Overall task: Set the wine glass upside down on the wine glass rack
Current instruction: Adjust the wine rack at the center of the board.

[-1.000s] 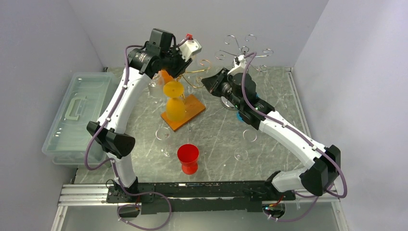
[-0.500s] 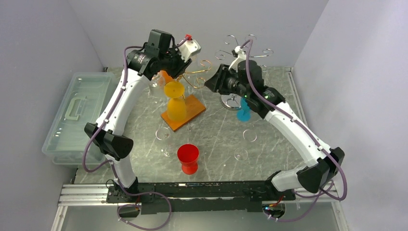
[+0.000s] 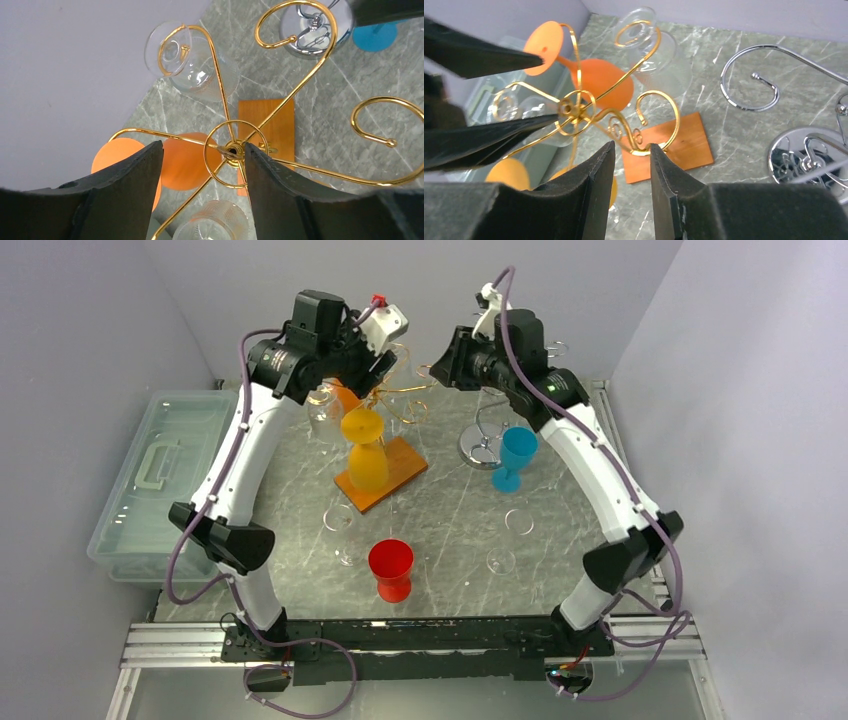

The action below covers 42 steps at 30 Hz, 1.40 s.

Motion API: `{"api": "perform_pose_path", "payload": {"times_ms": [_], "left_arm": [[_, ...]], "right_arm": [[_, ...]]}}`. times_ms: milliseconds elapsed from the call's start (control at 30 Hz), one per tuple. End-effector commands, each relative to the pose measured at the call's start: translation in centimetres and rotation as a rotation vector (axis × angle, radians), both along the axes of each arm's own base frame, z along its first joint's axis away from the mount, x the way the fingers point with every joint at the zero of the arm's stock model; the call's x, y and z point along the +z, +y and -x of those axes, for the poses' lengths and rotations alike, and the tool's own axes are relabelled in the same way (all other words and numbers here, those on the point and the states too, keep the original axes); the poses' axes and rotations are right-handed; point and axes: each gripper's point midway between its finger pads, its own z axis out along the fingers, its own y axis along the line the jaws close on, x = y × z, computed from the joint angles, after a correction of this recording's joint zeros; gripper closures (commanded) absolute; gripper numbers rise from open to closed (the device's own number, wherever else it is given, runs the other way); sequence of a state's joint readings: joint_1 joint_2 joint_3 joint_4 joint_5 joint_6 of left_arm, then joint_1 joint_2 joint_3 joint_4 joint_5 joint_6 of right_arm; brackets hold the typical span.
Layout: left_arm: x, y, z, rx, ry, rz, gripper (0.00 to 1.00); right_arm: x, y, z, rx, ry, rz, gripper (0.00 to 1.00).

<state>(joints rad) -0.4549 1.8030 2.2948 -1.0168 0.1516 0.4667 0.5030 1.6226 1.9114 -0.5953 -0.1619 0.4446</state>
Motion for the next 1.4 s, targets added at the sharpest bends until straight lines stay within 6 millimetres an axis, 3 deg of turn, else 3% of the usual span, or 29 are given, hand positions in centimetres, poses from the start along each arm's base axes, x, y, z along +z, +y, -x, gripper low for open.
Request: {"api": "perform_pose_path", "payload": {"times_ms": [0, 300, 667, 967, 1367], "left_arm": [[4.1, 0.7, 2.3, 0.017, -0.052, 0.093, 0.34], [0.3, 1.0, 3.9, 0.029, 0.078, 0.075, 0.41], [-0.5, 0.0, 2.7, 0.059, 0.111, 0.127, 0.43], [-1.0, -0.4, 2.1, 0.061, 0.13, 0.132, 0.44], [-2.7, 0.4, 1.0, 0.08, 0.109, 0.055, 0.47]], "right_arm": [[-1.0, -0.3, -2.0, -0.02, 0.001, 0.063, 0.66], [-1.9, -0.7, -3.9, -0.066, -0.009, 0.086, 0.62], [-0.1, -1.9, -3.4, -0.09, -0.057, 0.089, 0.62], [-1.8, -1.9, -4.2, -0.087, -0.019, 0.074, 0.65], [-3.9, 0.2, -4.0, -0.014, 0.048, -0.025, 0.73]]}}
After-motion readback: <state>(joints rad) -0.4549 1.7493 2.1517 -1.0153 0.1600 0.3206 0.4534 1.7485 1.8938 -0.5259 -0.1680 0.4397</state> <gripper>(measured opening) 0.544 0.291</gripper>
